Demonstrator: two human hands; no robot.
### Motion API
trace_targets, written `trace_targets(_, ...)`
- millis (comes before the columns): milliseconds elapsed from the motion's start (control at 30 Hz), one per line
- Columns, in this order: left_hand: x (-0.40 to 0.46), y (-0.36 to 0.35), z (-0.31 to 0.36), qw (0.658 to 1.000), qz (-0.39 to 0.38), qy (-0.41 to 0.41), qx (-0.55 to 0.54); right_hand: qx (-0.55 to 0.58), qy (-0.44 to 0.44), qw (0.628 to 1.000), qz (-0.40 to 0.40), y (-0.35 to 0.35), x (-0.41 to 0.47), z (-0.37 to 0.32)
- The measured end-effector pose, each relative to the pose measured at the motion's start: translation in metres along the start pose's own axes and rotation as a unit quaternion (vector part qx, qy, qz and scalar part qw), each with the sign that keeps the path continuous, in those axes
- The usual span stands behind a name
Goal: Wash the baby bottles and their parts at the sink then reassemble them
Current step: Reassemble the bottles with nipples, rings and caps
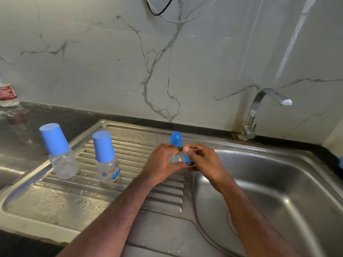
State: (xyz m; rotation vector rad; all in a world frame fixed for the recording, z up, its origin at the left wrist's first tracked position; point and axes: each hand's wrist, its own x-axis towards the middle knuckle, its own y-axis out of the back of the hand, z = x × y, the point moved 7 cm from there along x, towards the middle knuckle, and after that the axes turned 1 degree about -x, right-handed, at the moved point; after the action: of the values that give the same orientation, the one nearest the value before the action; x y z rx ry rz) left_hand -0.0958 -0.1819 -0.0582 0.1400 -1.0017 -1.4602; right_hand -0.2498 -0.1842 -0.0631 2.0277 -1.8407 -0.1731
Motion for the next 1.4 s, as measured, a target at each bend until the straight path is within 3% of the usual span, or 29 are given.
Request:
trace_targets(167, 0.002, 0.002, 0.002, 1.000, 0.013, -0.008, -0.006, 0.047, -0.012, 0.999, -0.005, 0.003, 0.001, 0.008)
trace_targets(333, 0.001, -0.003, 0.002, 0.999, -0.004, -0.037, 0.024, -0.114, -0.076, 0.990, 0.039, -0.002, 0.000, -0.001)
trace_targets(400, -0.001, -0.002, 0.004, 0.999, -0.004, -0.034, 0.010, -0.129, -0.076, 0.987, 0.054, 0.002, 0.000, -0.002)
trace_targets(467, 0.000, 0.002, 0.003, 1.000, 0.006, -0.026, -0.004, -0.049, -0.051, 0.997, 0.041, 0.003, 0.000, -0.001)
trace_targets(533, 0.001, 0.004, 0.001, 1.000, 0.010, -0.015, -0.008, 0.042, -0.005, 0.999, -0.023, -0.003, 0.001, 0.004)
trace_targets(633, 0.001, 0.004, -0.001, 1.000, 0.013, 0.003, -0.016, 0.069, 0.004, 0.996, -0.052, -0.002, 0.003, 0.010)
trace_targets(900, -0.003, 0.008, -0.005, 1.000, 0.016, -0.016, -0.014, 0.020, 0.007, 0.999, -0.039, -0.009, 0.005, 0.000)
trace_targets(1233, -0.005, 0.009, -0.003, 0.990, 0.046, -0.050, 0.120, 0.042, -0.018, 0.999, -0.024, -0.017, 0.006, 0.009)
trace_targets(1333, -0.005, 0.018, -0.012, 0.987, 0.083, 0.000, 0.135, -0.028, -0.015, 0.999, -0.018, -0.029, 0.013, 0.004)
trace_targets(1400, -0.003, 0.026, -0.019, 0.984, 0.104, 0.030, 0.142, -0.087, -0.010, 0.995, 0.040, -0.024, 0.026, 0.000)
